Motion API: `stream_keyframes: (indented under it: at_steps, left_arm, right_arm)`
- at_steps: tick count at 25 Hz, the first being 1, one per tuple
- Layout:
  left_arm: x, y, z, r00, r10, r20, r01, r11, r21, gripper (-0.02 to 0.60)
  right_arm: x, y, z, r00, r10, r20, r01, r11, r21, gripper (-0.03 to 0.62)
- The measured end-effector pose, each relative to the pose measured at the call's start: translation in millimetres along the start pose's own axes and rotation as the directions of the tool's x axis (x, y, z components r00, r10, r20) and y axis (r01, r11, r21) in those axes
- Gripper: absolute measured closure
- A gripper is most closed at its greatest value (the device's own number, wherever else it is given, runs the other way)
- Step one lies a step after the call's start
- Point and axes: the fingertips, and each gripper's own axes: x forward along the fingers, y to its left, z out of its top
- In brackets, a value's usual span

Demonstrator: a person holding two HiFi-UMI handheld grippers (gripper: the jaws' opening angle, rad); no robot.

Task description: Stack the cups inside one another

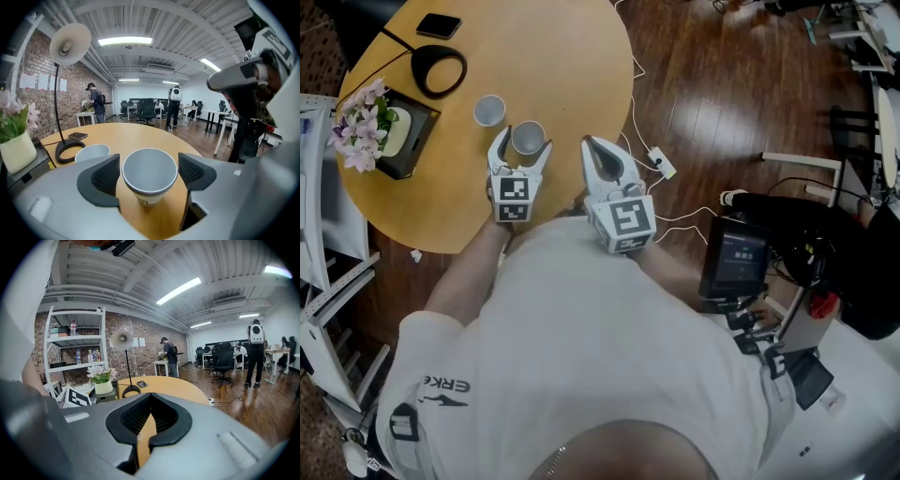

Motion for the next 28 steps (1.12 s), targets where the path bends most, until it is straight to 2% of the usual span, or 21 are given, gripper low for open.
stream_keyframes:
  at_steps: [16, 28]
  left_arm:
    - [-9.9, 2.5, 6.4, 1.0, 0.008, 0.026, -0.008, 1.0, 0.02, 0.204]
    - [-51.9, 31.5, 41.3, 0.985, 0.108, 0.136, -0.106, 0.994, -0.022, 0.215]
  right_arm:
    - [3.5, 3.1, 5.4, 1.0, 0.02, 0.013, -0.02, 1.0, -0.012, 0.58]
    - [12.6, 32.4, 25.4, 0.994, 0.101, 0.039, -0.099, 0.994, -0.05, 0.58]
